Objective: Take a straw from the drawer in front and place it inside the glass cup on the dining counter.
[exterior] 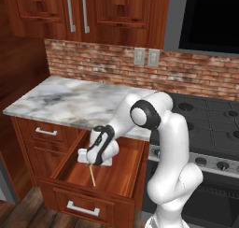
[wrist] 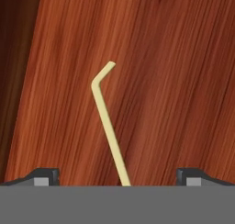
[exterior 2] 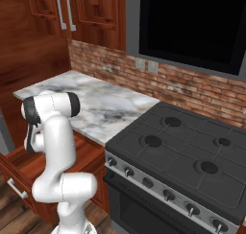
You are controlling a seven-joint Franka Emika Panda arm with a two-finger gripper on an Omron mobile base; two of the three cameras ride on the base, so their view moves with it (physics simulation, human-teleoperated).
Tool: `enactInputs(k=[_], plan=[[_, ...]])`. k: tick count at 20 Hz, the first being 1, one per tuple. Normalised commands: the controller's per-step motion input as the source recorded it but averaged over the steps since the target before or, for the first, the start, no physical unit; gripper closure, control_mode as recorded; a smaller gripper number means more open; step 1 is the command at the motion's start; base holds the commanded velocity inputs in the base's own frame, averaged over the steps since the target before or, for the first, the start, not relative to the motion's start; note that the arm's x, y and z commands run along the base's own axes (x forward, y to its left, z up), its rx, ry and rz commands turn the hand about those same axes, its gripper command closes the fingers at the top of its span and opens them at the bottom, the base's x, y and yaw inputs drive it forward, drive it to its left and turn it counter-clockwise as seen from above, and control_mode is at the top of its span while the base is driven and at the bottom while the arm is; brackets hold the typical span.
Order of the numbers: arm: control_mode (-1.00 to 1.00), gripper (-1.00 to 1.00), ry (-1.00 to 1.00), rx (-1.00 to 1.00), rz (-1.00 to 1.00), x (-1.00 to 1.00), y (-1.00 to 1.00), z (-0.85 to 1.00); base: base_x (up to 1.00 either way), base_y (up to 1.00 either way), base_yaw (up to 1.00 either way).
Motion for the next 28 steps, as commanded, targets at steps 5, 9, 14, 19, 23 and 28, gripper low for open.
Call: enactInputs(k=[5,9,14,19,23,28], plan=[[-1.0,-1.0,-0.02,0.0,-0.01,0.01,0.03,0.0,0.0,0.0,0.0],[-1.0,-1.0,0.0,0.0,-0.02,0.11,0.06,0.0,0.0,0.0,0.0],[-1.0,-1.0,0.0,0.0,-0.02,0.1,0.04,0.0,0.0,0.0,0.0],[-1.0,-1.0,0.0,0.0,-0.01,0.12,0.04,-0.04,0.0,0.0,0.0],[-1.0,-1.0,0.0,-0.02,-0.01,0.06,0.0,-0.18,0.0,0.0,0.0],[-1.0,-1.0,0.0,-0.02,-0.01,0.06,0.0,-0.26,0.0,0.0,0.0]])
